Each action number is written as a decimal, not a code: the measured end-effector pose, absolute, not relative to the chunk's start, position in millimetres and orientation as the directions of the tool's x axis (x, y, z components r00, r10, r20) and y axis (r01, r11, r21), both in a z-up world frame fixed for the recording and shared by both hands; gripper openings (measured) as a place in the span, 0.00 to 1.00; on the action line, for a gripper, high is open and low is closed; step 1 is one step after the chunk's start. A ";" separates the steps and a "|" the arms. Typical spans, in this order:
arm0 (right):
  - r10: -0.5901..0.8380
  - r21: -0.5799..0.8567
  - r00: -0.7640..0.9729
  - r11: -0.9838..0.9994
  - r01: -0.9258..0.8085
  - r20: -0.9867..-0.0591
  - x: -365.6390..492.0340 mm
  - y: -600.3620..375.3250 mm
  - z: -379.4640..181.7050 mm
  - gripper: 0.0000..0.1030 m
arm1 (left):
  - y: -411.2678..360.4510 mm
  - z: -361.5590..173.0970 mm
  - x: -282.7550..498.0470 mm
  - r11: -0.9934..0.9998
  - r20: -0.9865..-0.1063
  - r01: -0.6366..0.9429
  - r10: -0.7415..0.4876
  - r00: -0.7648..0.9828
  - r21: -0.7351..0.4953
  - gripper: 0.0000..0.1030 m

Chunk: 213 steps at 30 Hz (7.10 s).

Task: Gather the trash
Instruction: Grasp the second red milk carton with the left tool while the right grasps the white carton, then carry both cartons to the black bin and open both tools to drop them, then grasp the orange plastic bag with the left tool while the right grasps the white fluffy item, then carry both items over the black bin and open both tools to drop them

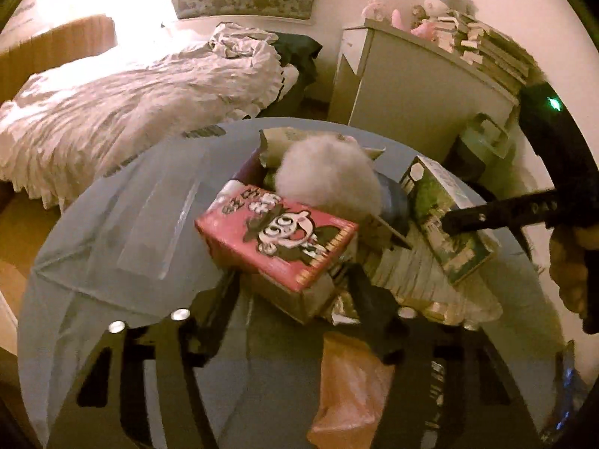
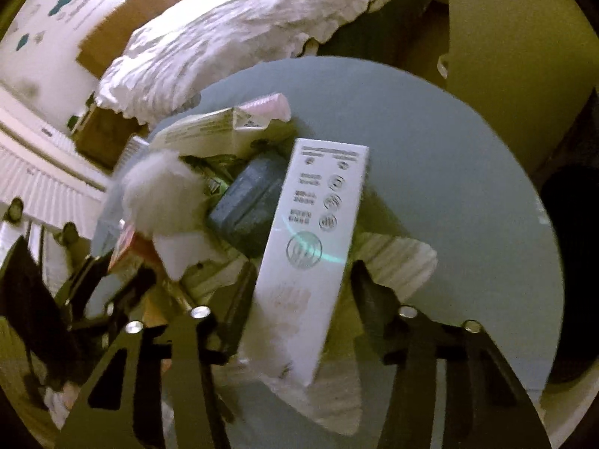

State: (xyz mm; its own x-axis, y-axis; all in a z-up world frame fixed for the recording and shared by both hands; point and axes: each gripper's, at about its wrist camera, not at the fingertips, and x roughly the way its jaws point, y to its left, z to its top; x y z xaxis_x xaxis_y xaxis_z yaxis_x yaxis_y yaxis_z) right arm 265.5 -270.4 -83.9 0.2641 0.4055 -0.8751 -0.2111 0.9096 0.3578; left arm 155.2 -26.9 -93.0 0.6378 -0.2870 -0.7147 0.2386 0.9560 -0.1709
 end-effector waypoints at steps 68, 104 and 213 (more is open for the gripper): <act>0.590 0.649 0.571 0.750 -0.127 -0.570 163.4 -462.1 -41.4 0.42 | -94.4 -17.5 131.8 0.904 -0.555 0.288 -0.423 0.717 -0.316 0.50; 0.393 0.713 0.692 0.655 0.251 -0.605 190.7 -635.5 -176.8 0.42 | -389.8 -112.7 243.0 0.692 -0.666 0.525 -0.691 0.281 -0.497 0.51; 0.377 0.700 0.780 0.707 0.106 -0.499 140.5 -611.6 -69.3 0.40 | -315.5 -35.9 189.1 0.666 -0.519 0.592 -0.738 0.432 -0.455 0.32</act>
